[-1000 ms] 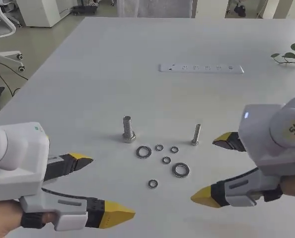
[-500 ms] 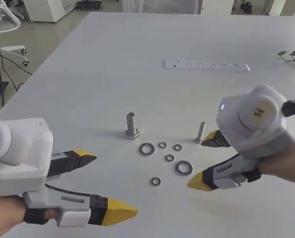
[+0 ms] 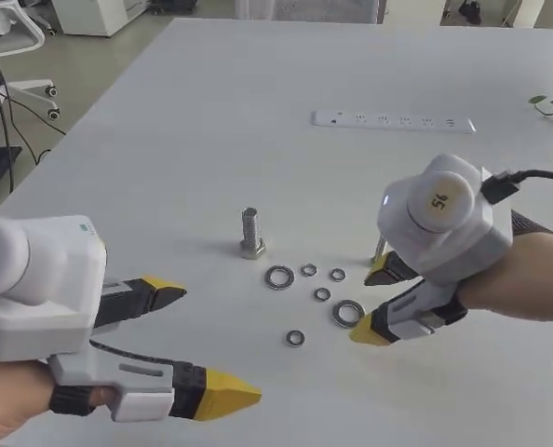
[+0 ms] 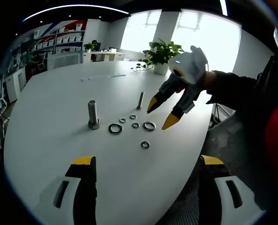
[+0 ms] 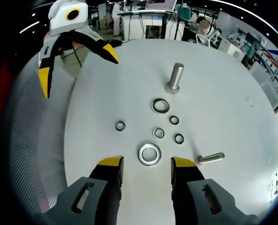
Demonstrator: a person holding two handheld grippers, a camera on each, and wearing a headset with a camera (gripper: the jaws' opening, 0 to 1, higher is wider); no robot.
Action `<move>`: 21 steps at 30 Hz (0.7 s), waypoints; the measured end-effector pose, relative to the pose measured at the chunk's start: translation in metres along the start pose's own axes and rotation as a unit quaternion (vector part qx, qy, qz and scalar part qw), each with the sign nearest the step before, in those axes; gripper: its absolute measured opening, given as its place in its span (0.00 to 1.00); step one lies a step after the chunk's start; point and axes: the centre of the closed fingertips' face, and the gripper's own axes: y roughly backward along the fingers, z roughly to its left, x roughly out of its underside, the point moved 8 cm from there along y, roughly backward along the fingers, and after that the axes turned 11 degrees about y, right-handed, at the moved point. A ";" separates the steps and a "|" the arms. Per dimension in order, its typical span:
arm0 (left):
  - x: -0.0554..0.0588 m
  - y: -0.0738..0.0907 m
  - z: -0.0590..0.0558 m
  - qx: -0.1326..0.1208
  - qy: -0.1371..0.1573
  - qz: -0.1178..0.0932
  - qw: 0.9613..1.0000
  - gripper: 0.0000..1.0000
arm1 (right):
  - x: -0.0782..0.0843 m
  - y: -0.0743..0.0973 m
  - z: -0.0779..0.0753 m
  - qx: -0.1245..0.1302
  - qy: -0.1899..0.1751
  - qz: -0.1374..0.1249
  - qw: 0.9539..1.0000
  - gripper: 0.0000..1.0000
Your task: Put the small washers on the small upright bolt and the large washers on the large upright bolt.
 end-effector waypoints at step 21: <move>-0.003 0.001 0.001 0.001 0.003 -0.004 1.000 0.90 | -0.002 -0.016 -0.005 -0.025 0.038 0.045 0.998 0.34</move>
